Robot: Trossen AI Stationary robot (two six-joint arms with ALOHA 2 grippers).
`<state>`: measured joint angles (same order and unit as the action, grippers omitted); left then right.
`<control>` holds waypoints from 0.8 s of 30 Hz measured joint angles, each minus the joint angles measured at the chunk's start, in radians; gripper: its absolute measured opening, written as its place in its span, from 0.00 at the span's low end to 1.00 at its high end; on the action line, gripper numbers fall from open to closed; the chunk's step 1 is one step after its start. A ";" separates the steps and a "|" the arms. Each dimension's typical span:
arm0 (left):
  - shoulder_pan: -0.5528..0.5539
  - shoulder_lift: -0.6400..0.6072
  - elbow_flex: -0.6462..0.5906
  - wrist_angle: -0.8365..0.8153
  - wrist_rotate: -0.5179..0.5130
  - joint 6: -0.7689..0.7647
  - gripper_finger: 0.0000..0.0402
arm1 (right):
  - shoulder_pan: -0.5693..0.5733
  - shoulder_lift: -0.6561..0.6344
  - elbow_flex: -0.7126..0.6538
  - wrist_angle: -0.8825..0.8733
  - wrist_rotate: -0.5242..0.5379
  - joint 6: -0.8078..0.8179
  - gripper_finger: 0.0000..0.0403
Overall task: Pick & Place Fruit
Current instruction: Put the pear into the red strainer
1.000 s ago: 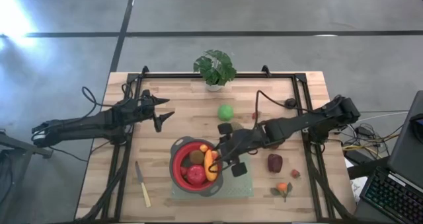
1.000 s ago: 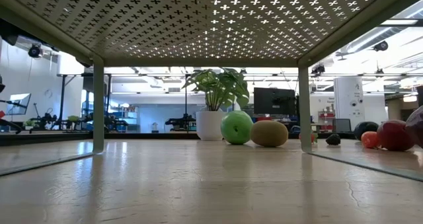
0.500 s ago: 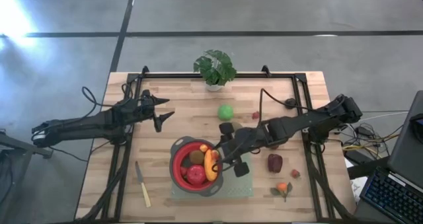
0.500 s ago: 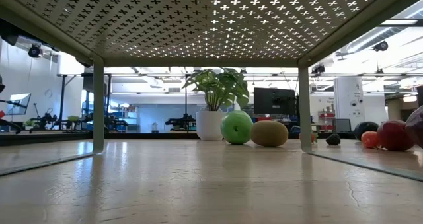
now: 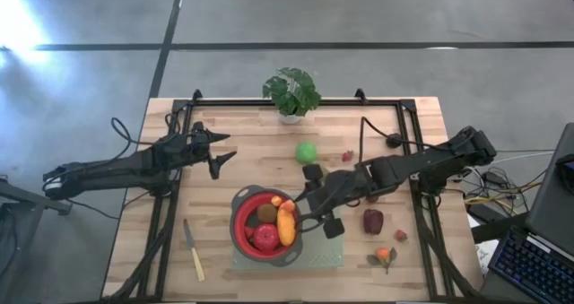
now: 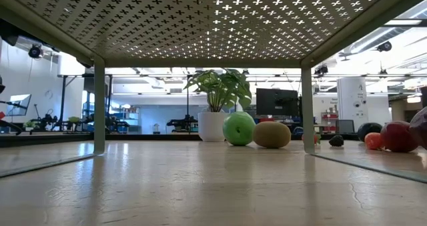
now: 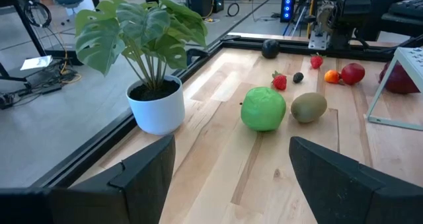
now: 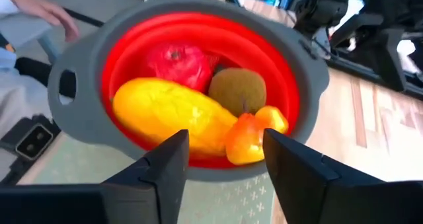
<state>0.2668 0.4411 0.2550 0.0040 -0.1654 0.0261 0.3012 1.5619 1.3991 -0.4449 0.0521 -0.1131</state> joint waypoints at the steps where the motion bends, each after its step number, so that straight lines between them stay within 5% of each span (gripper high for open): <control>1: 0.000 0.000 0.000 0.000 0.000 0.000 0.75 | 0.000 0.001 -0.003 -0.004 0.000 0.000 0.43; 18: 0.000 0.000 0.000 0.000 0.000 0.000 0.75 | -0.007 0.018 -0.008 0.015 0.056 -0.027 0.04; 24: 0.000 0.000 0.000 0.000 0.000 0.000 0.75 | -0.014 0.044 -0.008 0.015 0.056 -0.026 0.03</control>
<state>0.2668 0.4408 0.2550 0.0040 -0.1654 0.0261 0.2867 1.6056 1.3909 -0.4299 0.1078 -0.1390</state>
